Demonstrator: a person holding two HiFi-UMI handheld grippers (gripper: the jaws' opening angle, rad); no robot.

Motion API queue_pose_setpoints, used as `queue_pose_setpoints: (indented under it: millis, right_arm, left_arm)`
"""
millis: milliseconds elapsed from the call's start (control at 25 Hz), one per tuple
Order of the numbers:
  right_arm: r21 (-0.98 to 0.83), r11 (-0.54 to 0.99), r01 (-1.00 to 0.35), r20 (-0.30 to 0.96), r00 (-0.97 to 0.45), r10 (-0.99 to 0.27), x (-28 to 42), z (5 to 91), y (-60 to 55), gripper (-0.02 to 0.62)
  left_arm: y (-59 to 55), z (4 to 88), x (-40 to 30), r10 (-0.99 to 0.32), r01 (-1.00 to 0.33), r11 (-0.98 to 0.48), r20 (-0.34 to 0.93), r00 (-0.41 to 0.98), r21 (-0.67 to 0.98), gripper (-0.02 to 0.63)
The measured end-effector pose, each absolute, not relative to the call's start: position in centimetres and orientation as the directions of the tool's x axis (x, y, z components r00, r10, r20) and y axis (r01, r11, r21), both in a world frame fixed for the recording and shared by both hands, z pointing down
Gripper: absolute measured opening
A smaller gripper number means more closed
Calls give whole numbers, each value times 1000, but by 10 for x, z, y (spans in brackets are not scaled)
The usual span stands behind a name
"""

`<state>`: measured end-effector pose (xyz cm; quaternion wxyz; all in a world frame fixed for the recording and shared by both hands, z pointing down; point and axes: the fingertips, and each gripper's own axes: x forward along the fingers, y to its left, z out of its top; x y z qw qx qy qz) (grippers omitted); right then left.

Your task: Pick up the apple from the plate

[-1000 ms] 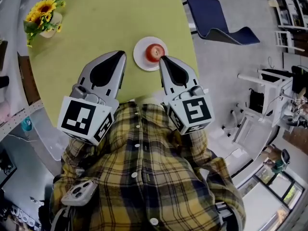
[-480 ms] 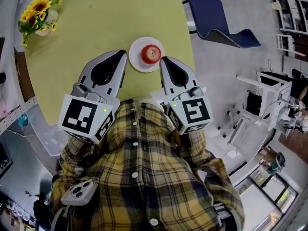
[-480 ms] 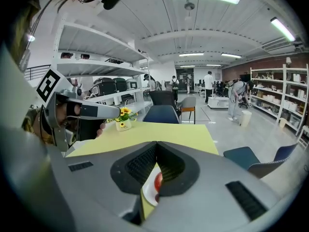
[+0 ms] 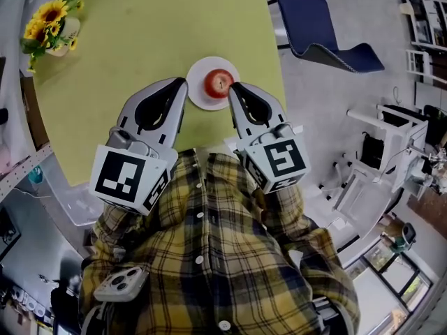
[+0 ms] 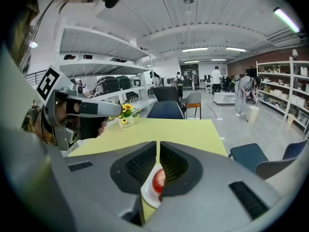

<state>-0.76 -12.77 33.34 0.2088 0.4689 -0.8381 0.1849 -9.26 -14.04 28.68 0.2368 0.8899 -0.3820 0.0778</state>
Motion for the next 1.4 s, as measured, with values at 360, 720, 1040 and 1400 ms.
queue_pose_setpoints:
  millis: [360,720,1040,1400]
  right_arm:
    - [-173,455,-874,576,-465,-673,7,376,-138,46]
    - [-194,496,-847,611,-499,-614,-5,407,-139,149]
    - [-192,521,-832,616,-515,-596,-2,417,-136,258]
    - [-219,544,-810,665,-532,-524,-13,447,-130,368]
  left_arm:
    - [-147,321,-82,-604,-700,-589,356,714,405,6]
    - [-151,348,-81,-577,-693,-588,384,720,417,6]
    - [-146,362,-69,-548,-683,-595,408,730,423,6]
    - [-140,386,-74,-525,-680,-588,433,733,437,6]
